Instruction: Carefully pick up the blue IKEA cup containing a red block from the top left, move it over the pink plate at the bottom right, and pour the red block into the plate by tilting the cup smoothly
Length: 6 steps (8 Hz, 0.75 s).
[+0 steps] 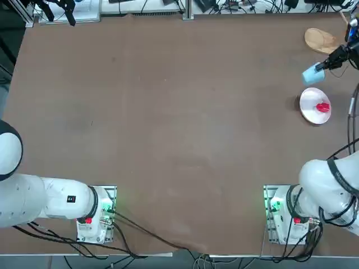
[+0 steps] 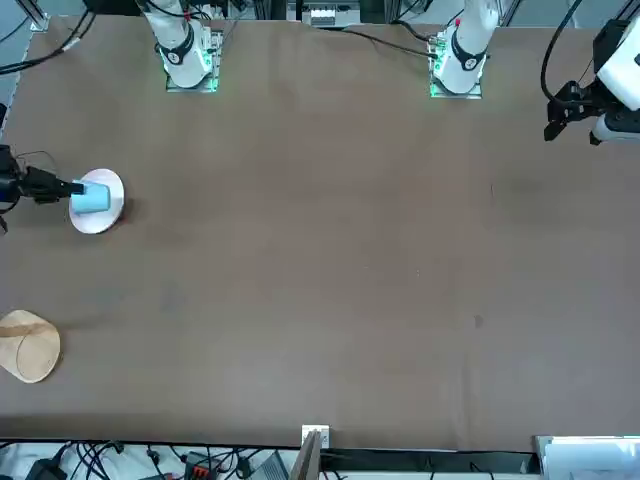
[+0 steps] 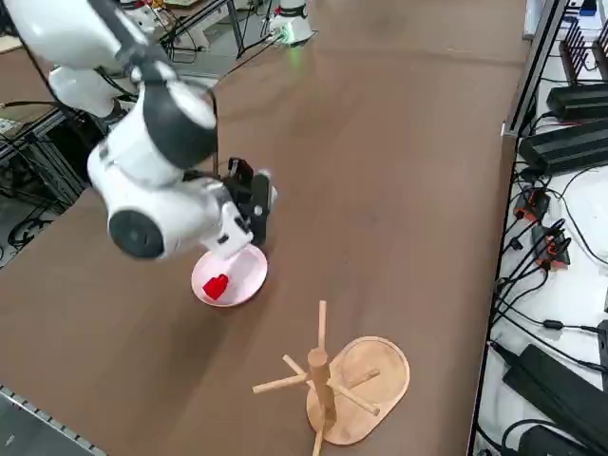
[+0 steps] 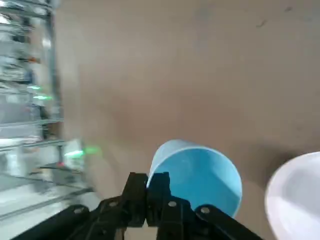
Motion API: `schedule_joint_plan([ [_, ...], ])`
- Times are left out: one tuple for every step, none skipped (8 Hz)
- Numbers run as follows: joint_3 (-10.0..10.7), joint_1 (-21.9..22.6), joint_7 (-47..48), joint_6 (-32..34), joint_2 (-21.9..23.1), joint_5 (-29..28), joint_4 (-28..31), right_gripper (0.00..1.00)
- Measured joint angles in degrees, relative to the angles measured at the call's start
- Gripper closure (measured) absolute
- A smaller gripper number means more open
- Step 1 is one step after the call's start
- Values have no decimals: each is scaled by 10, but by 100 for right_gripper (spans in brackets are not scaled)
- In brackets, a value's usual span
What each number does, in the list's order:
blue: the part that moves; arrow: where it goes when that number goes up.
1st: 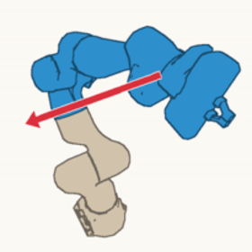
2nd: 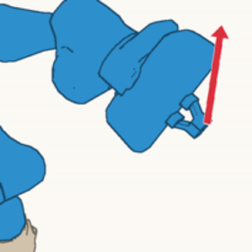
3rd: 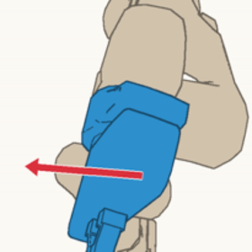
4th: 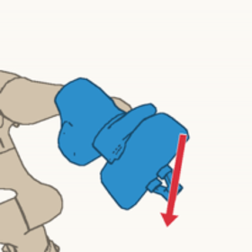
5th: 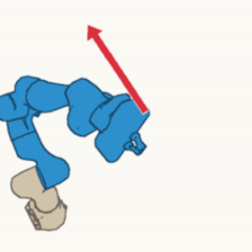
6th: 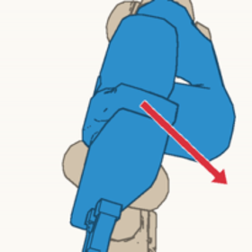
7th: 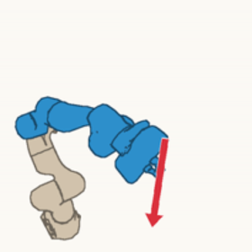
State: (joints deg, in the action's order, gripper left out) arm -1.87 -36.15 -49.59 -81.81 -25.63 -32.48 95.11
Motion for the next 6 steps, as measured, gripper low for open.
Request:
schedule_joint_plan([
  [0, 22, 0, -45, 33, 27, 27, 98],
  [-1, 47, 0, -96, 61, 54, 51, 98],
  [-1, 75, 1, -145, 82, 76, 71, 98],
  [-1, 103, 14, -190, 96, 104, 84, 98],
  [-2, 135, 48, -233, 104, 133, 92, 98],
  [-2, 167, 90, -270, 106, 151, 97, 98],
])
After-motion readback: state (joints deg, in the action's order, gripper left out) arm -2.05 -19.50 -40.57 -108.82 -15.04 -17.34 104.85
